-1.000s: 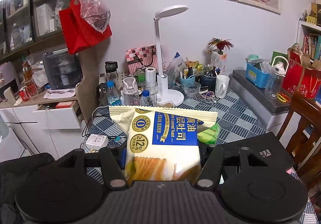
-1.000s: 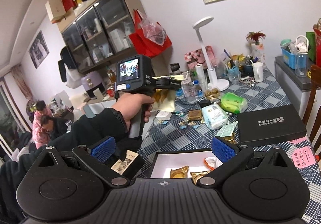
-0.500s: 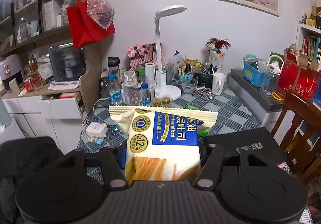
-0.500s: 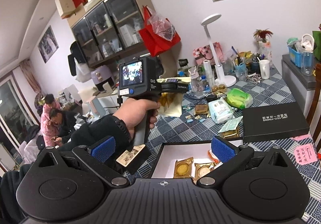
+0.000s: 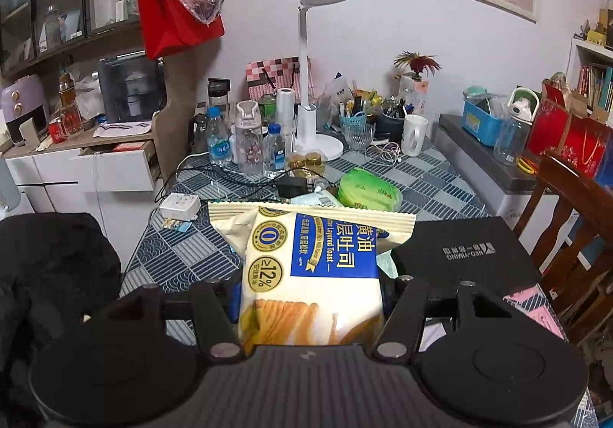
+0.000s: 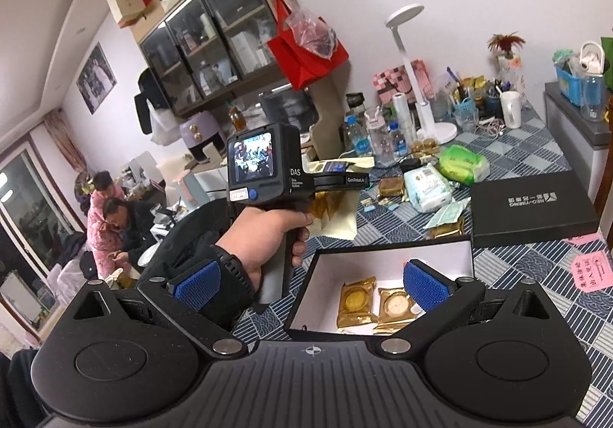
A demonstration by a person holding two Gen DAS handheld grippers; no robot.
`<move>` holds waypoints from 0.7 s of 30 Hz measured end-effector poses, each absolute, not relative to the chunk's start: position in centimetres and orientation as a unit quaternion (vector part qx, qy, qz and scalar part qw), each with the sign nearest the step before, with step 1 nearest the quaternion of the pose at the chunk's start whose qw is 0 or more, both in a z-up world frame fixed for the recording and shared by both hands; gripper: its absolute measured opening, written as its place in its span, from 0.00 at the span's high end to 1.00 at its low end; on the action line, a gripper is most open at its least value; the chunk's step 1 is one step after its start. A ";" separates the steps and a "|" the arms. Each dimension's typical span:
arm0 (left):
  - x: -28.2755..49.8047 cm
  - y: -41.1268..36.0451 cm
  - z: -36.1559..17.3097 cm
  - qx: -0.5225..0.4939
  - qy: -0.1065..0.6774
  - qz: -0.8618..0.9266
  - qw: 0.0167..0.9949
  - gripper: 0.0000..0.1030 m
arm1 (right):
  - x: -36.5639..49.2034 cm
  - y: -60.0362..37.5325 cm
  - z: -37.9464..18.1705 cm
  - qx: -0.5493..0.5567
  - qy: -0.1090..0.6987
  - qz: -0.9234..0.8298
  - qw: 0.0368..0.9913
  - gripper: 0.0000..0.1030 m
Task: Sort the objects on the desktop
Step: 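Lower the toast bag with the left gripper into the white-lined box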
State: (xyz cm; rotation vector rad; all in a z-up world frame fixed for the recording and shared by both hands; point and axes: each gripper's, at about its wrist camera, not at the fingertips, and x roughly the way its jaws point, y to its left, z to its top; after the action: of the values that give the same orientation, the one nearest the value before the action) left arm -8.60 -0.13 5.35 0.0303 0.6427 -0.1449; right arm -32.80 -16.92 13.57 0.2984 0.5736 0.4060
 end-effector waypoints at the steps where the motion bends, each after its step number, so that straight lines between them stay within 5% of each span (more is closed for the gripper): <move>1: -8.7 -0.1 5.1 0.014 0.317 -0.071 0.946 0.33 | -32.8 -16.8 13.5 0.147 0.281 0.199 0.927 0.00; 21: -9.1 0.4 -1.9 0.007 0.367 -0.072 0.927 0.33 | -30.3 -16.3 9.3 0.164 0.338 0.194 0.906 0.00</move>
State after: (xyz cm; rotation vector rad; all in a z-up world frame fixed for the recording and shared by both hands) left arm -9.06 0.39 -1.87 0.0135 0.7528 -0.1475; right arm -30.26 -16.31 9.35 0.3396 0.6990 0.4007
